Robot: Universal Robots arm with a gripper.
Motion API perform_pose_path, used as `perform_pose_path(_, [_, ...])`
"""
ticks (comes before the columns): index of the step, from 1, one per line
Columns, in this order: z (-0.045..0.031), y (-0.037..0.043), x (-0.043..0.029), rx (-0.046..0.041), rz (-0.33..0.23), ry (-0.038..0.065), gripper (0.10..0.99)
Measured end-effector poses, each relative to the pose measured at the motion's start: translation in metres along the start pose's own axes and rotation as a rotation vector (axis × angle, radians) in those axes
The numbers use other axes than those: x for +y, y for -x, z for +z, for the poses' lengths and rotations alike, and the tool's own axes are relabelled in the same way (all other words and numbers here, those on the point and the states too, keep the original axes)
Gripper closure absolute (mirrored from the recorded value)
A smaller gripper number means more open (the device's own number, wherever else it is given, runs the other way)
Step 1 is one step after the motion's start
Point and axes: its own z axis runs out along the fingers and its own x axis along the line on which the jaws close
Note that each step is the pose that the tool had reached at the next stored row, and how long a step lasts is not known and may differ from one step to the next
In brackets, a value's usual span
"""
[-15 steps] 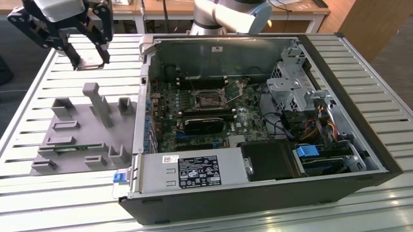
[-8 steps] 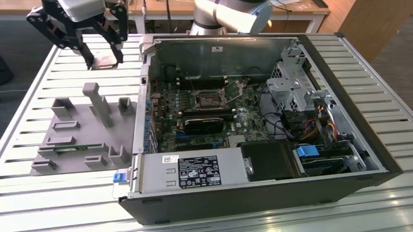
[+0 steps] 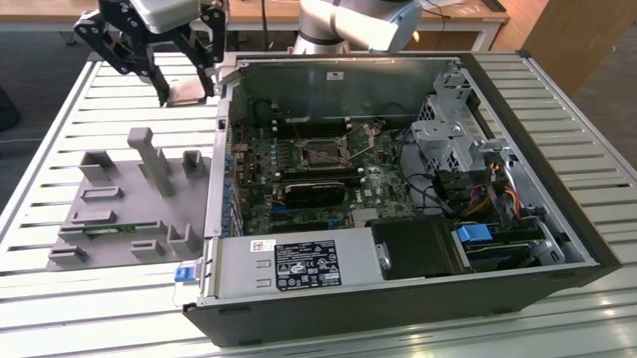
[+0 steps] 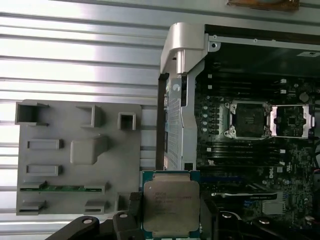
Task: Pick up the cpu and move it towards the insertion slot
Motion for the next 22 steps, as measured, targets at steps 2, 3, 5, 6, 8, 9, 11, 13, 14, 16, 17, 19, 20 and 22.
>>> perform_pose_path(2, [0.0008,0.0066,-0.0001,0.0,0.0,0.0,0.545])
perform_pose_path(3, [0.0011,0.01,-0.0002,0.0,0.0,0.0,0.545])
perform_pose_path(5, [0.0019,0.0169,-0.0003,0.0002,0.0,0.0,0.545])
perform_pose_path(6, [0.0022,0.0203,-0.0004,0.0003,0.0,0.0,0.545])
perform_pose_path(8, [0.0029,0.0274,-0.0005,0.0005,0.0,0.0,0.545])
perform_pose_path(9, [0.0033,0.0308,-0.0006,0.0005,0.0,0.0,0.545])
perform_pose_path(11, [0.0041,0.0378,-0.0007,0.0006,0.0,0.0,0.545])
perform_pose_path(13, [0.0049,0.045,-0.0008,0.0007,0.0,0.0,0.545])
perform_pose_path(14, [0.0052,0.0485,-0.0009,0.0009,0.0,0.0,0.545])
perform_pose_path(16, [0.0059,0.0555,-0.001,0.001,0.0,0.0,0.545])
perform_pose_path(17, [0.0063,0.0591,-0.0011,0.001,0.0,0.0,0.545])
perform_pose_path(19, [0.0071,0.0662,-0.0012,0.0011,0.0,0.0,0.545])
perform_pose_path(20, [0.0075,0.0697,-0.0013,0.0012,0.0,0.0,0.545])
perform_pose_path(22, [0.0082,0.0769,-0.0014,0.0014,0.0,0.0,0.545])
